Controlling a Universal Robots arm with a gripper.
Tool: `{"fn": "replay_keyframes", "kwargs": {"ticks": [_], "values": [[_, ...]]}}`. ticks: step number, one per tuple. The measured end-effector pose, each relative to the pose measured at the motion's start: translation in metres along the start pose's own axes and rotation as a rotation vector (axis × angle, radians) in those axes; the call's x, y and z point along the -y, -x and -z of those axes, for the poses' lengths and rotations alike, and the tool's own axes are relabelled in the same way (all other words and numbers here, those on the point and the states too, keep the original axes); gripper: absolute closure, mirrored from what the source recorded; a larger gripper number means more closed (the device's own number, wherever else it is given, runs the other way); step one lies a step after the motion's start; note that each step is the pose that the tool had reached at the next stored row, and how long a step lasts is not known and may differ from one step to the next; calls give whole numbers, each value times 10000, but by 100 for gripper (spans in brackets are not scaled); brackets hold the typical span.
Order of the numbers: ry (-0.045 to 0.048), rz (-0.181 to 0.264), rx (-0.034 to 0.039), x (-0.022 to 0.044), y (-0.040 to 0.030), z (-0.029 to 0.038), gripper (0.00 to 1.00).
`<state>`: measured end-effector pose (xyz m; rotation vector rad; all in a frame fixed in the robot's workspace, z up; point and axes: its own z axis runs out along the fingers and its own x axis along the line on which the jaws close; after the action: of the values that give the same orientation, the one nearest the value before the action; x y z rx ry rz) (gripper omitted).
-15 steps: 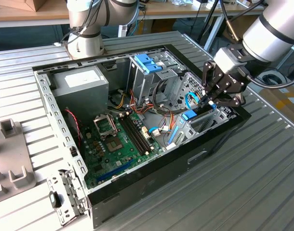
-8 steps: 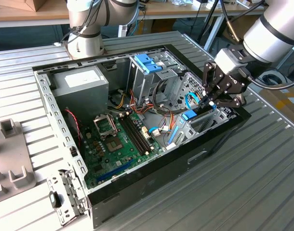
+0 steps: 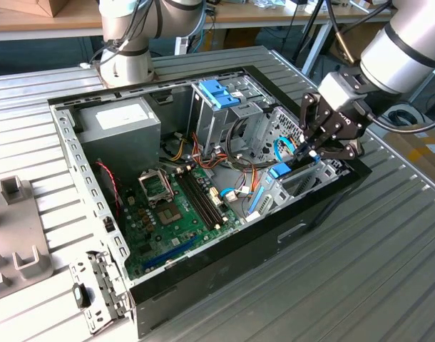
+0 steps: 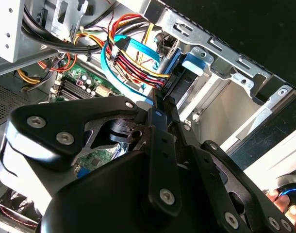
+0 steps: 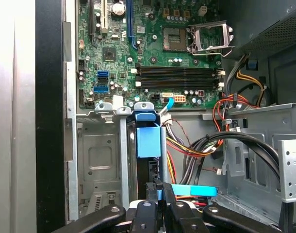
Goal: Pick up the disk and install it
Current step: 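Insert the second disk wire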
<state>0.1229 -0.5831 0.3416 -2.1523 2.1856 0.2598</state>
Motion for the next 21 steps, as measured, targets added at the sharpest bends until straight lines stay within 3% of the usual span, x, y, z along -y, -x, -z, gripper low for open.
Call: {"fn": "replay_keyframes", "kwargs": {"ticks": [21], "values": [[0,0,6,6,-28,-73,84]]}}
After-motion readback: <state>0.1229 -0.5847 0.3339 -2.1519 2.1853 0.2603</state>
